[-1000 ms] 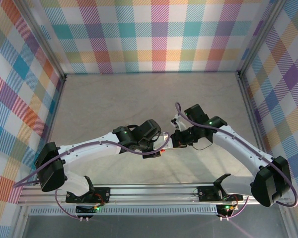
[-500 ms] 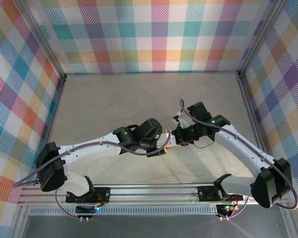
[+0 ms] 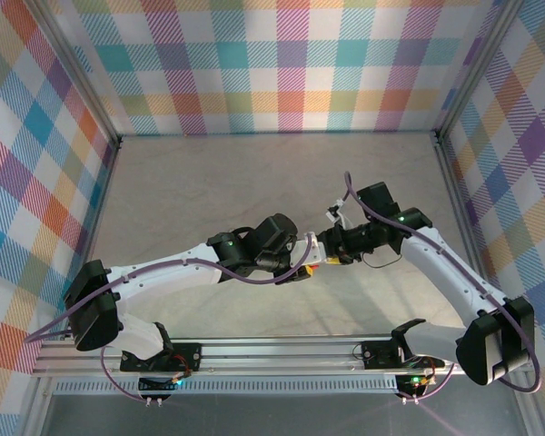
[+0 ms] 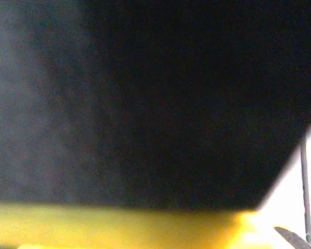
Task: Unlock with the key
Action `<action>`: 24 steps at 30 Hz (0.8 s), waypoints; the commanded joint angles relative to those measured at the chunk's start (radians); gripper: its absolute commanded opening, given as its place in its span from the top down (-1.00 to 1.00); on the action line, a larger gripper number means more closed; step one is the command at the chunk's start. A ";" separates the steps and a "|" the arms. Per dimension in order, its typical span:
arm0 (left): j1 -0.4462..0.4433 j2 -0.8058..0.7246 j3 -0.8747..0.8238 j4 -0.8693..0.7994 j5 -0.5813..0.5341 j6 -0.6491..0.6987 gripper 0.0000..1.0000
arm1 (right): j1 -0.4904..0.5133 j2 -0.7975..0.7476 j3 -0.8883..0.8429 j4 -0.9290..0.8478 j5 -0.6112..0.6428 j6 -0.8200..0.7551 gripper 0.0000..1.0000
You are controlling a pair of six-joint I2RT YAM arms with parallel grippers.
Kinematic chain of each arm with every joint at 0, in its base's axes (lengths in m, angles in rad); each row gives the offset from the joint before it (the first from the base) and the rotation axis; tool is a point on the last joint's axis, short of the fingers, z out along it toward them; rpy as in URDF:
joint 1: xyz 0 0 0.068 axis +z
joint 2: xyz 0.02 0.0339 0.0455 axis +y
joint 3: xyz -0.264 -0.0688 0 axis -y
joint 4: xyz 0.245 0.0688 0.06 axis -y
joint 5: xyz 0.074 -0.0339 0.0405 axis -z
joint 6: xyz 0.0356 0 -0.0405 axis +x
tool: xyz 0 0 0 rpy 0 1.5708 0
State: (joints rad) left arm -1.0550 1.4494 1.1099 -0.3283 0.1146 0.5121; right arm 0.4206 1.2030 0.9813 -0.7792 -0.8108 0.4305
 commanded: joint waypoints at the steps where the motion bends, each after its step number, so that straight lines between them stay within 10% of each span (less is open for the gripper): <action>1: -0.022 0.002 0.060 0.184 0.123 0.022 1.00 | -0.007 -0.005 0.040 0.029 -0.059 -0.007 0.07; 24: -0.017 0.017 0.062 0.141 0.106 0.024 1.00 | -0.082 -0.047 0.067 -0.170 0.058 -0.083 -0.06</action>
State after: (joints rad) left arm -1.0645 1.4651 1.1320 -0.2485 0.1860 0.5198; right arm 0.3458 1.1805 1.0237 -0.9054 -0.7712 0.3794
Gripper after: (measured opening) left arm 0.365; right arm 0.528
